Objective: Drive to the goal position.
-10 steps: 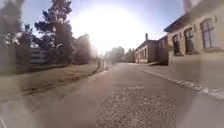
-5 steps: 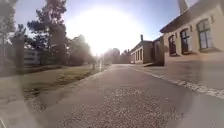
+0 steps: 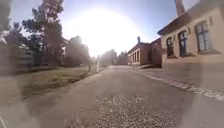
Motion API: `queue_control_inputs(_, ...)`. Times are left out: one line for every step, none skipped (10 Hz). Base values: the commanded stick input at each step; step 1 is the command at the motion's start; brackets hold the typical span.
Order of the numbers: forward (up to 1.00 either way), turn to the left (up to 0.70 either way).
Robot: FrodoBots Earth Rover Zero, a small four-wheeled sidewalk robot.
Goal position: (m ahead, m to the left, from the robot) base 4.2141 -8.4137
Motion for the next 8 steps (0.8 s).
queue_control_inputs(0.7, -0.14)
queue_control_inputs(0.7, -0.14)
queue_control_inputs(0.7, -0.14)
queue_control_inputs(0.7, -0.12)
queue_control_inputs(0.49, -0.06)
queue_control_inputs(0.05, -0.01)
queue_control_inputs(0.0, 0.0)
queue_control_inputs(0.0, -0.06)
